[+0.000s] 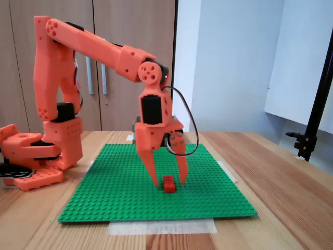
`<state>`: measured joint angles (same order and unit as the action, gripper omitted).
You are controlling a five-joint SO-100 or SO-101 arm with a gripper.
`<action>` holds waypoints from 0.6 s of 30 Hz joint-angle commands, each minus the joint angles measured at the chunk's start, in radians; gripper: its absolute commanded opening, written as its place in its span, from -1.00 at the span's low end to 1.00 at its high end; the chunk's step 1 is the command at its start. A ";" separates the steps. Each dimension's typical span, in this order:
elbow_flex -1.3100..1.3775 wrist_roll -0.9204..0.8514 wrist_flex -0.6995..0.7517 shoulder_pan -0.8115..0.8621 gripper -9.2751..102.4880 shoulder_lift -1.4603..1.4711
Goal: Pick the red lego block and put it in the box.
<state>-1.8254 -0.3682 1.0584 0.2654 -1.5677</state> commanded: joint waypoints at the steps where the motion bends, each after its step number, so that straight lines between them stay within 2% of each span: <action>1: 0.006 -0.009 -0.005 -0.005 -0.40 -0.003; 18: 0.005 -0.021 -0.017 -0.011 -0.52 0.002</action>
<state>-1.8254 -0.3850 1.0492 0.2623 -1.5601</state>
